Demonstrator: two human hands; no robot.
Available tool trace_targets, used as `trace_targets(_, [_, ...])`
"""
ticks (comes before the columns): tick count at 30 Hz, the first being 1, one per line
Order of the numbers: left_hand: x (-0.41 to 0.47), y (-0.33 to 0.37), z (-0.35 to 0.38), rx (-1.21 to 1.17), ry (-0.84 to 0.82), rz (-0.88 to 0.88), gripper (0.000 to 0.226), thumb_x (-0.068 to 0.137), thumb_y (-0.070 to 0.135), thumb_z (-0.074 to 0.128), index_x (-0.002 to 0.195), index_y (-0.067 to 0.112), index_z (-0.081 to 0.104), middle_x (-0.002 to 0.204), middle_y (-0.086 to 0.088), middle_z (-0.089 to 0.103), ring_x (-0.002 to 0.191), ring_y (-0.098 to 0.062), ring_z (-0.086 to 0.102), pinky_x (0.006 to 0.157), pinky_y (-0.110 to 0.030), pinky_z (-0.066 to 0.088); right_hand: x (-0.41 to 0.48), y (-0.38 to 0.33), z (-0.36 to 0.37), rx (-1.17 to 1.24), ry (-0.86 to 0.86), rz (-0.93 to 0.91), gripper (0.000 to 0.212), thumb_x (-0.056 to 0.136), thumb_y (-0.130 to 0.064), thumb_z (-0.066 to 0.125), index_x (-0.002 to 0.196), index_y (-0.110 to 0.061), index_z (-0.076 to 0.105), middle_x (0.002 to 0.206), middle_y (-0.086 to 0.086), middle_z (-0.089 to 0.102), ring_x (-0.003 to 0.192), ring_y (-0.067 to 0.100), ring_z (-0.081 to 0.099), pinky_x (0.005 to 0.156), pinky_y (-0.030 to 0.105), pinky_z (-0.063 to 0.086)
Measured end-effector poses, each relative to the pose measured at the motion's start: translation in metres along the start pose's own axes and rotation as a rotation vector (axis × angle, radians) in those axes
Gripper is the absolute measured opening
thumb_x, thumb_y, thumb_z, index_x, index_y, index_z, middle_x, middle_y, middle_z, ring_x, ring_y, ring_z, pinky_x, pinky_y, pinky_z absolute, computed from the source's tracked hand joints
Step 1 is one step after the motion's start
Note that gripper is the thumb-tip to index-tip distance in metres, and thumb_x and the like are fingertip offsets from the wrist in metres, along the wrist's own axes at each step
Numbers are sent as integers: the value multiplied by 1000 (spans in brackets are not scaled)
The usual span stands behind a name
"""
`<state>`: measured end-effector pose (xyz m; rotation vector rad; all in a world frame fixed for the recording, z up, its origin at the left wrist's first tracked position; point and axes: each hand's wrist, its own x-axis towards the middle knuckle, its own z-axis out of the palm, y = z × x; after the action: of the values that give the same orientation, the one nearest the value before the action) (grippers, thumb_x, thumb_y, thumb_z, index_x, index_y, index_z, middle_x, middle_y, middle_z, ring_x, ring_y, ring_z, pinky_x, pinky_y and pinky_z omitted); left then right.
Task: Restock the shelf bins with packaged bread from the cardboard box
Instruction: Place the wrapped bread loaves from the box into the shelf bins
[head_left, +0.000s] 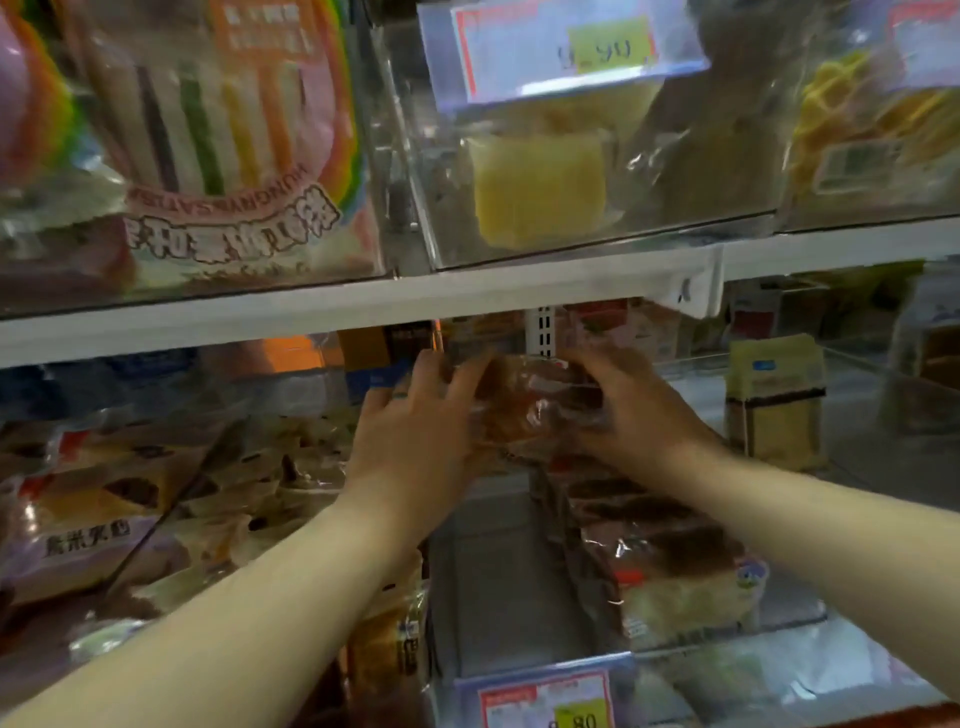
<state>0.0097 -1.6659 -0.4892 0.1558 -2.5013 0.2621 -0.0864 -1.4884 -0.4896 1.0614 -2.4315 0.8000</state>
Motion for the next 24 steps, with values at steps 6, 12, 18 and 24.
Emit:
trace_targets(6, [28,-4,38,-463,-134,-117,64,87,23,66,140,27,31,127,-2,49,112,-25,56,90,-43,49,20,18,13,-56,36,-100,53,84,-50,63,130,-30,45,123,-6,49,114,11,43,91,29,40])
trace_targets(12, [40,-14,60,-264,-324,-183,56,84,36,65,130,15,42,110,-4,60,99,-26,60,86,-40,50,46,14,26,-69,-38,-242,38,82,-39,70,116,-33,52,102,-16,54,93,1,45,77,25,39])
trace_targets(18, [38,-37,33,-458,-368,-306,110,60,50,80,149,27,19,146,-5,37,133,-31,37,105,-49,38,62,10,36,-46,-93,-320,42,84,-23,69,123,-27,53,111,-14,48,102,4,34,81,24,30])
trace_targets(24, [28,-40,22,-608,-299,-228,72,80,24,73,142,28,36,116,4,55,92,-11,53,81,-26,44,65,6,54,74,-246,-271,55,81,-13,67,131,-22,47,118,-5,48,105,5,35,89,25,37])
